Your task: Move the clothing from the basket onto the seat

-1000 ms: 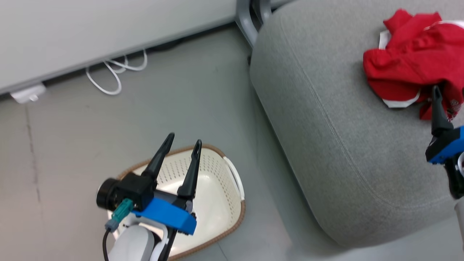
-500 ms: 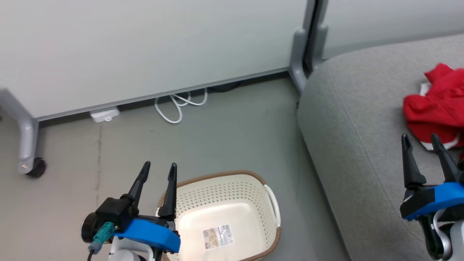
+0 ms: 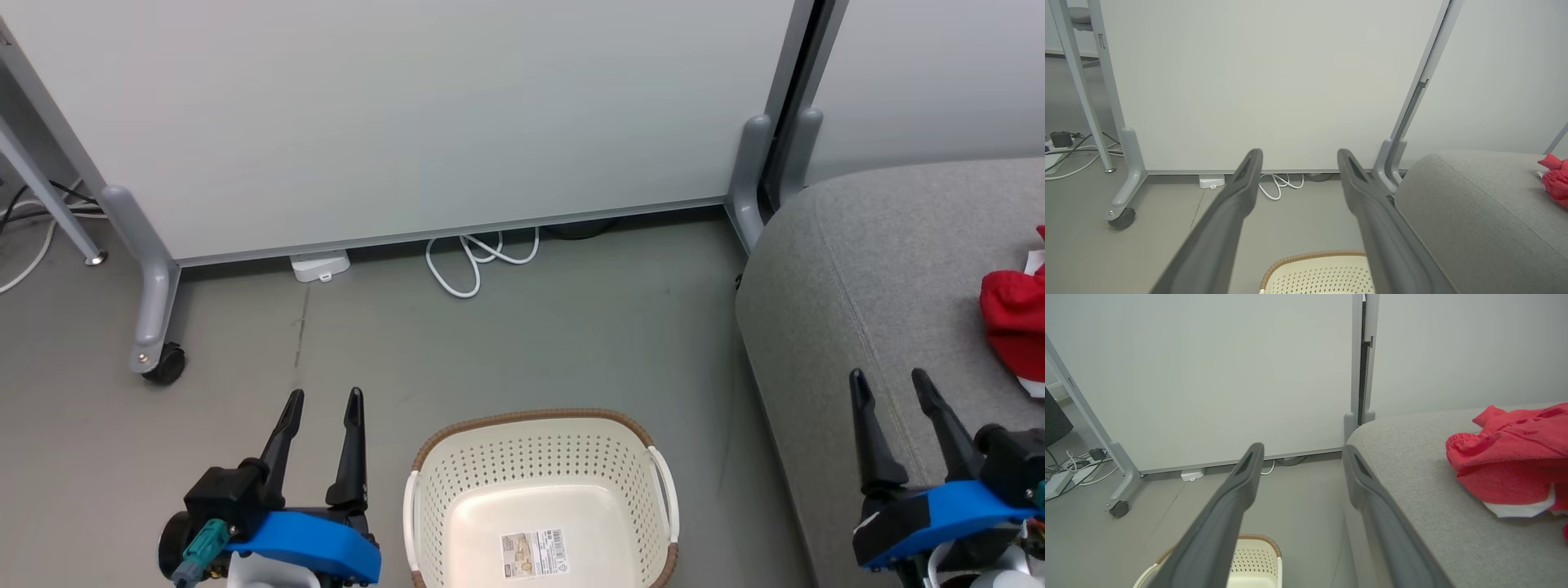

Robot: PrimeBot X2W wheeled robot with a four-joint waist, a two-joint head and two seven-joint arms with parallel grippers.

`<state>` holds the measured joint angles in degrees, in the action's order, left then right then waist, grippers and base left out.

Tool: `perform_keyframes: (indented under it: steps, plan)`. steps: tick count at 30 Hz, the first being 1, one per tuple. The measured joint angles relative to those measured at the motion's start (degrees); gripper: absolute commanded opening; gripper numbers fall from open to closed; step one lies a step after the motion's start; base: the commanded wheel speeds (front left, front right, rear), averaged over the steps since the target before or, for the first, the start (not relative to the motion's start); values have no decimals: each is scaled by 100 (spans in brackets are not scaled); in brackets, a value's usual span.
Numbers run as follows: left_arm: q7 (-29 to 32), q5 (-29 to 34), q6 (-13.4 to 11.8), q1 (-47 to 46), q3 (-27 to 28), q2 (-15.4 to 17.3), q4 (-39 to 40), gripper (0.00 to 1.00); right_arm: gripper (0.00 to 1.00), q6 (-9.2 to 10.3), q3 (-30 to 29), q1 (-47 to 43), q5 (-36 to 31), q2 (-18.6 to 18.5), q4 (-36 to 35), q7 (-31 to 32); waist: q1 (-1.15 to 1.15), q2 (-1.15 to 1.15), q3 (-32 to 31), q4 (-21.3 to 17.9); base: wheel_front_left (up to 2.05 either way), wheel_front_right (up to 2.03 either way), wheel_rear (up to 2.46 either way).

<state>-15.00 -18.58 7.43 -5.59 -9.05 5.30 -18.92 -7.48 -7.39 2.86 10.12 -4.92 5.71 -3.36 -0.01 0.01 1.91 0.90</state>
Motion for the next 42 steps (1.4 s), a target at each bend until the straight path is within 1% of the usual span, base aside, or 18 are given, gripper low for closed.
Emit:
perform_keyframes:
  steps: [7, 29, 30, 40, 42]
  plan:
    - [0, -9, 0, 164, 80, -1, -115, 100, 100, 0, 141, -285, 0, 118, 4, 25, 0, 0, -174, 129, 0, 0, 0]
    - [0, -48, 0, 249, 99, 4, -280, 100, 100, 0, 231, -337, 11, 192, 153, -9, 1, 0, -190, 123, 0, 0, 0]
    - [0, -48, 0, 249, 98, 4, -281, 0, 0, 0, 235, -337, 12, 192, 157, -19, 1, 0, -188, 121, 0, 0, 0]
    - [37, -68, 0, 613, 83, -43, -735, 0, 0, 0, 240, -420, 18, 259, 681, -15, 1, 0, -186, 119, 0, 0, 0]
    - [79, -157, 0, 669, 90, -49, -786, 0, 0, 0, 236, -444, 99, 268, 757, 10, 2, 0, -186, 116, 0, 0, 0]
